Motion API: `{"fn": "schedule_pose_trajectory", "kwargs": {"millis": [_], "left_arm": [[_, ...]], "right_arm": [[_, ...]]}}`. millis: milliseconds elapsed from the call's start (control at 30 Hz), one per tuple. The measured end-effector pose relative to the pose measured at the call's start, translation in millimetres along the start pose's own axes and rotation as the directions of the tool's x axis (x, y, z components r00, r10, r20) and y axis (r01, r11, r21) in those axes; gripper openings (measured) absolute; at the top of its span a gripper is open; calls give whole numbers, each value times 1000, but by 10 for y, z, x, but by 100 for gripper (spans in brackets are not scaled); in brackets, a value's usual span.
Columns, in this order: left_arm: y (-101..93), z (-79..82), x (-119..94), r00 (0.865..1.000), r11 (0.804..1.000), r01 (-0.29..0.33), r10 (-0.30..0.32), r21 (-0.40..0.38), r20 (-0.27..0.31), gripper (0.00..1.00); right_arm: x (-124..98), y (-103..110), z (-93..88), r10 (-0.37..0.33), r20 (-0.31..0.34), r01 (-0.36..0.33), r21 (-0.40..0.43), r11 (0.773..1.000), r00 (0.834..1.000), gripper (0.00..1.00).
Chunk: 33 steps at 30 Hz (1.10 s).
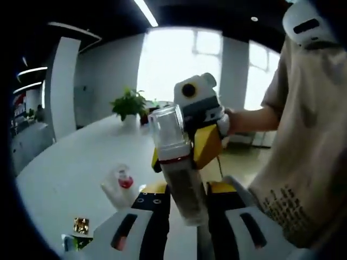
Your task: Arrange the skincare products in the storage area until every visible bottle or jar stands upright without overlapping.
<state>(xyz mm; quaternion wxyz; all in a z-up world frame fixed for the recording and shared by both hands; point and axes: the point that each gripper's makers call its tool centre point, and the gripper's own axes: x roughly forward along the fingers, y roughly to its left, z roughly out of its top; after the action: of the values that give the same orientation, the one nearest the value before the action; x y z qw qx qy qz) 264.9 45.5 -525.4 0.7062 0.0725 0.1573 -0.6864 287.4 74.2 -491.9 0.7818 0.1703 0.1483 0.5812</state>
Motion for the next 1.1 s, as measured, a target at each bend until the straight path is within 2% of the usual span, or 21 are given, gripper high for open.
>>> {"fn": "schedule_pose_trajectory", "kwargs": {"millis": [133,233,367,433,700,933,1100], "left_arm": [[23,-28,15,1000,1000,5,-5,-13,-23,22],[46,-109,40,998,999,0,-2,-42,-65,20],[75,-277,107,991,999,-9,4,-35,-132,18],[77,-347,144,988,999,-9,3,-36,-155,18],[168,-638,280,977,1000,-24,20,-16,-213,17],[252,-915,424,961,1000,-21,25,18,-276,17],[325,-1118,525,949,999,-28,35,28,-314,17]], "right_arm": [[14,26,0,-7,-31,5,-81,997,1000,20],[31,21,-75,-25,-102,6,-181,984,994,20],[62,-14,-236,-69,-216,0,-304,953,974,20],[80,-34,-321,-85,-259,-6,-331,944,962,20],[70,-212,-571,-122,-312,5,-352,936,942,20],[28,-398,-832,-154,-367,4,-377,926,917,20],[-4,-552,-1011,-179,-387,27,-367,930,904,20]]}}
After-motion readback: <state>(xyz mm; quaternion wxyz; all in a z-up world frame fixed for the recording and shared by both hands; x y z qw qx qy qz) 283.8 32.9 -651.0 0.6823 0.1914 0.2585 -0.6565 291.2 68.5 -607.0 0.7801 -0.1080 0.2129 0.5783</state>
